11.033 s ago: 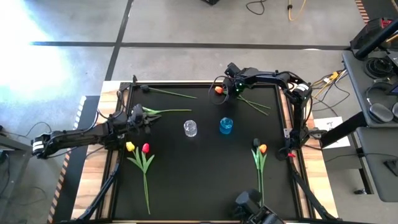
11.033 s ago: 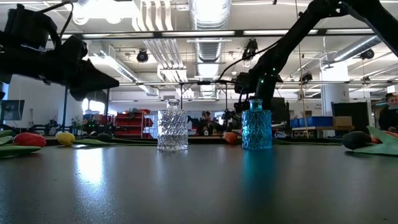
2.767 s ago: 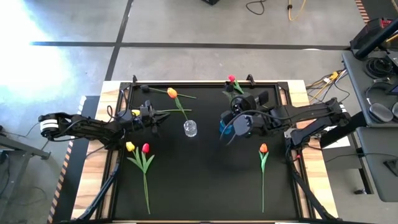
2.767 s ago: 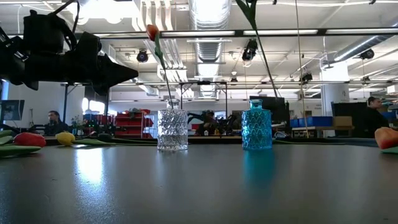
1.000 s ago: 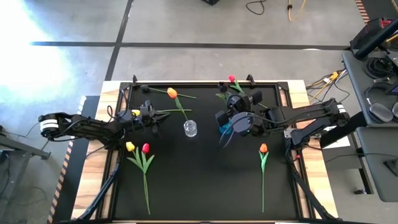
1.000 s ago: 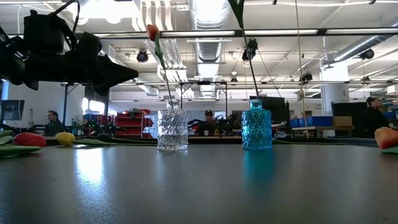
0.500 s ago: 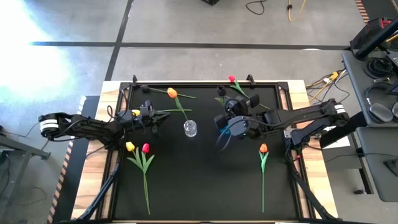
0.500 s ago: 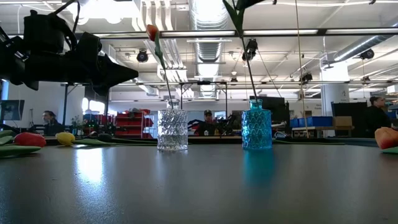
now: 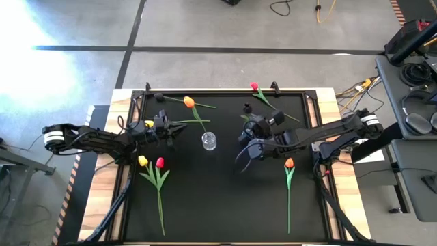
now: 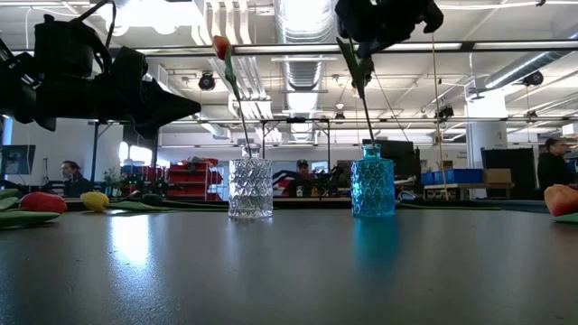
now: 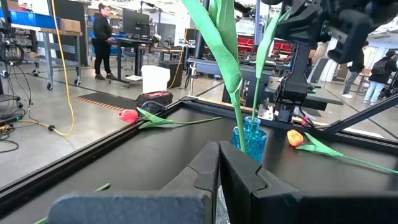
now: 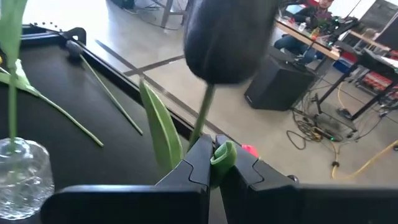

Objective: Sort flowers into vase by color
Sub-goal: Put the bottom black flower into the blue vase

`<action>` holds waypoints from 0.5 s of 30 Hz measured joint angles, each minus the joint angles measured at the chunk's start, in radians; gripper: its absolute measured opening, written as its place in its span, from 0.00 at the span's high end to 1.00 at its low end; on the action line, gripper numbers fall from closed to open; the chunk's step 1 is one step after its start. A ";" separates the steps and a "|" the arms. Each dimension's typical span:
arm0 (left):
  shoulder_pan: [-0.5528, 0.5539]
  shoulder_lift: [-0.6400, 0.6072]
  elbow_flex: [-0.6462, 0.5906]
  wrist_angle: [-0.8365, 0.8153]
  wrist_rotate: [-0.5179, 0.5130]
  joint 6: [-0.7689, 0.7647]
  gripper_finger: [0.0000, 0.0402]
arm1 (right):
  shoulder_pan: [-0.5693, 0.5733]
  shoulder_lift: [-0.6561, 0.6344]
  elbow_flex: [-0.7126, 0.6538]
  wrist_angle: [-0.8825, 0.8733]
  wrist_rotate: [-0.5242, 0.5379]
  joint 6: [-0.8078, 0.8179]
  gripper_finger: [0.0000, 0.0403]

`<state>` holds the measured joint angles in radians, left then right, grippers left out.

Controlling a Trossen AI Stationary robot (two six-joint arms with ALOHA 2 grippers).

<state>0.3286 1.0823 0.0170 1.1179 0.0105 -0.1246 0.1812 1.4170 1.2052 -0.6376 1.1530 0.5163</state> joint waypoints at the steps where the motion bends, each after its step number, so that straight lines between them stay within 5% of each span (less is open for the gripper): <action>1: 0.000 0.000 0.000 0.000 -0.001 0.000 1.00 | -0.004 0.000 -0.005 0.000 0.000 0.000 0.97; 15: 0.000 0.000 0.000 0.008 -0.029 -0.008 1.00 | -0.036 0.000 -0.043 -0.005 -0.093 -0.018 0.97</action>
<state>0.3283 1.0821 0.0174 1.1263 -0.0181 -0.1322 0.1452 1.4170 1.1620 -0.6423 1.0603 0.4982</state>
